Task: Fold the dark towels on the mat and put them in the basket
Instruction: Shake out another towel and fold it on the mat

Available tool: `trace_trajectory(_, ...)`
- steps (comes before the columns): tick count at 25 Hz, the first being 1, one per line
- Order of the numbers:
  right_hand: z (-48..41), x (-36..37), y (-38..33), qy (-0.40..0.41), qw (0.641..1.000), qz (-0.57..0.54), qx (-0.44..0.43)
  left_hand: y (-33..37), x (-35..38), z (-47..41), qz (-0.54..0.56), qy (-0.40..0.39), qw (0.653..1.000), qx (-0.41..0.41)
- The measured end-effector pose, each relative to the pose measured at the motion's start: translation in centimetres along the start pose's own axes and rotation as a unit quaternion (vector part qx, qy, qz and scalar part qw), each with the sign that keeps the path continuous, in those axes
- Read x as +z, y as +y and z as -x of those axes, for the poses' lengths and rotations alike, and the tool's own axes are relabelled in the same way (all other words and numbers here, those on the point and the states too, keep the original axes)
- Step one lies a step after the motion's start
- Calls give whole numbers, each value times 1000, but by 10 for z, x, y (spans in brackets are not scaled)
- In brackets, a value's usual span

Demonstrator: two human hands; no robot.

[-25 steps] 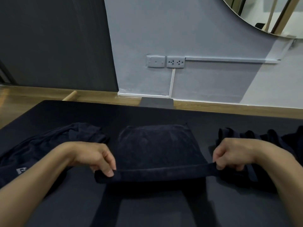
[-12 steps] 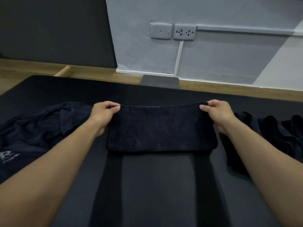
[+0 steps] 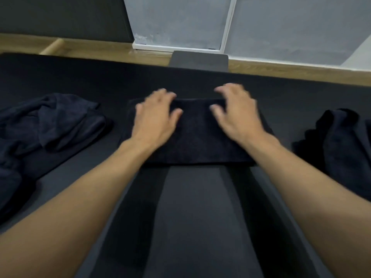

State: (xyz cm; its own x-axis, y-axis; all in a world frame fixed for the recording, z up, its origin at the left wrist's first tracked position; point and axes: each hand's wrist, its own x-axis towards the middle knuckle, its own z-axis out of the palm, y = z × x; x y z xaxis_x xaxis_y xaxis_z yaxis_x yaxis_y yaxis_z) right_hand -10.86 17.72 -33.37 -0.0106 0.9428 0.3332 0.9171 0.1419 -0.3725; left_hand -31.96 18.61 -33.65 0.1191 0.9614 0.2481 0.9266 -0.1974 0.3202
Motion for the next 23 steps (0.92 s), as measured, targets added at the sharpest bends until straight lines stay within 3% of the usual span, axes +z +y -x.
trace_trajectory(1, 10, 11, -12, -79, 995, 28, -47, 7, 10, 12, -28, -68, 996, 50)
trace_trajectory(3, 17, 22, -12, -189, 977, 91, -50, -6, 17, 22, -97, -136, 983, 81)
trace_trajectory(6, 2, 6, 21, -227, 967, 114, 24, -50, 0, 13, -103, -160, 982, -12)
trace_trajectory(8, -3, -7, 36, -247, 959, 109, 87, -58, -14, 23, -132, -126, 982, -54)
trace_trajectory(10, 1, -16, 38, -232, 960, 99, 119, -43, -21, 53, -154, -57, 982, 93)
trace_trajectory(12, 7, -30, 32, -209, 962, 116, 133, -33, -23, 85, -168, -36, 942, 287)
trace_trajectory(14, 11, -48, 25, -220, 953, 143, 155, -34, -35, 88, -200, -13, 923, 327)
trace_trajectory(16, 18, -65, 13, -269, 937, 94, 200, -34, -50, 72, -196, 4, 961, 195)
trace_trajectory(18, 39, -73, 0, -349, 897, -58, 266, -29, -59, 66, -52, -7, 996, -67)
trace_trajectory(19, 50, -75, -8, -372, 865, -143, 305, -22, -61, 70, 68, -14, 981, -182)
trace_trajectory(21, 68, -71, -18, -347, 822, -267, 365, -2, -59, 88, 280, -41, 901, -328)
trace_trajectory(23, 86, -65, -22, -289, 807, -332, 394, 20, -59, 107, 363, -109, 852, -360)
